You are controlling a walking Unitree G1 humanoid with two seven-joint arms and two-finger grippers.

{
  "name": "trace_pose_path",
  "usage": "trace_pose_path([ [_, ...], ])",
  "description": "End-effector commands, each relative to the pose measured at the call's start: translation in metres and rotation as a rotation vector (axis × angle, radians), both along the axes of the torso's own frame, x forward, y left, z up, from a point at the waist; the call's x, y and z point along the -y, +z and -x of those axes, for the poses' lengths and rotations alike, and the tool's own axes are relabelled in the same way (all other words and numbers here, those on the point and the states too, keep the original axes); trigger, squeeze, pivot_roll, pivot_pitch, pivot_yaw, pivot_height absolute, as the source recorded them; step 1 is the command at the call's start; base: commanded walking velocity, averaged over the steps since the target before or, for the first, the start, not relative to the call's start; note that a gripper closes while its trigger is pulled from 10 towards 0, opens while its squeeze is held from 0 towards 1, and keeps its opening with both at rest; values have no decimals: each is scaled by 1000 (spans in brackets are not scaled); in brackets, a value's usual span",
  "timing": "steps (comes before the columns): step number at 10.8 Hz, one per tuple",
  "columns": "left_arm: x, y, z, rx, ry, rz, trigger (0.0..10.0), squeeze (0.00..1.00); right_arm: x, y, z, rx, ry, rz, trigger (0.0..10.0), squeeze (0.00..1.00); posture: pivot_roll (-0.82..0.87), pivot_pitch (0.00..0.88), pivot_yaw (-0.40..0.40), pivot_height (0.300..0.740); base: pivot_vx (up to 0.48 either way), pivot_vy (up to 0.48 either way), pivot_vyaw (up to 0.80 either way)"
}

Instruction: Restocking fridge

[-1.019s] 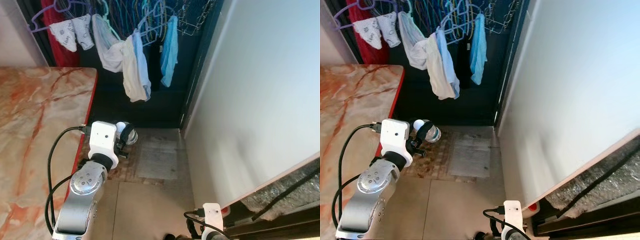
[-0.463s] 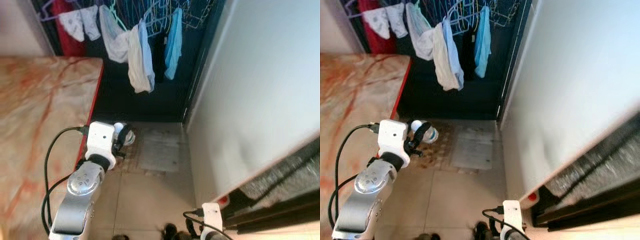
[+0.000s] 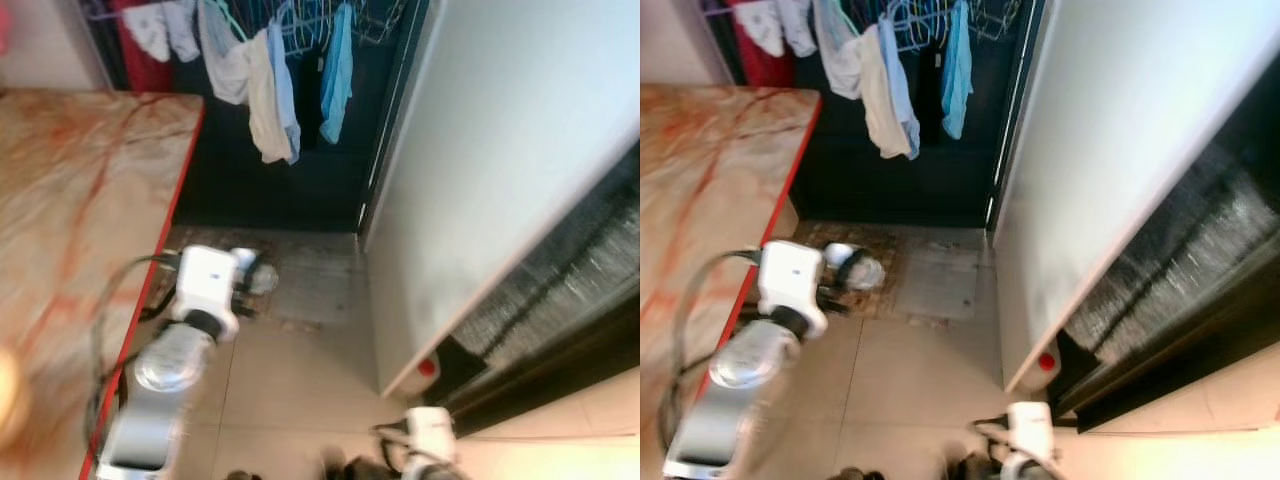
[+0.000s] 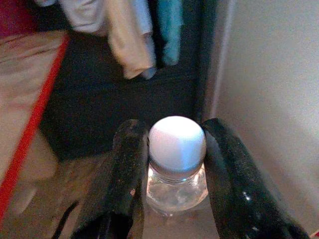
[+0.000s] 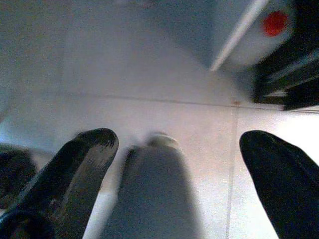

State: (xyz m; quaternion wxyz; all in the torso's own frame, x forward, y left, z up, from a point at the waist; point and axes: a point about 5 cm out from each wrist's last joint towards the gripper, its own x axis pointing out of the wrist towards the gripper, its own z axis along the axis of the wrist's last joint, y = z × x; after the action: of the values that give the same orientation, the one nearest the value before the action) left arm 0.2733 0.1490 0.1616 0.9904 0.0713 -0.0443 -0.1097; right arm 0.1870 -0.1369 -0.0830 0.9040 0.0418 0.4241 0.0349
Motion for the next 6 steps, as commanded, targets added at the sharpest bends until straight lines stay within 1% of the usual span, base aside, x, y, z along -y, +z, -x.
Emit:
trace_pose_path([
  [1, 1, -7, 0, -24, -4, -11, 10000, 0, 8, -2, 4, -15, -15, 14, 10000, 0, 2, 169, -47, 740, -251, 0, 0],
  [2, -1, -10, -1, -39, 3, -18, 10000, 0, 8, -2, 4, -14, -15, 14, 10000, 0, 0, 170, -46, 740, 0, 0, 0],
  [3, -7, -23, -4, -109, 42, 34, 10000, 0, 7, -2, 4, -13, -17, 14, 10000, 0, -1, 169, -47, 740, 0, 0, 0],
  [4, -10, -29, -5, -141, 50, 71, 10000, 0, 7, -2, 4, -13, -18, 14, 10000, 0, -3, 169, -47, 740, 0, 0, 0],
  [5, -16, -42, -7, -202, 73, 127, 10000, 0, 7, -2, 4, -13, -21, 14, 10000, 0, -7, 168, -46, 740, 0, 0, 0],
  [6, -31, -64, -11, -279, 115, 112, 10000, 0, 7, -2, 3, -13, -23, 15, 10000, 0, -7, 169, -46, 740, 0, 0, 0],
])
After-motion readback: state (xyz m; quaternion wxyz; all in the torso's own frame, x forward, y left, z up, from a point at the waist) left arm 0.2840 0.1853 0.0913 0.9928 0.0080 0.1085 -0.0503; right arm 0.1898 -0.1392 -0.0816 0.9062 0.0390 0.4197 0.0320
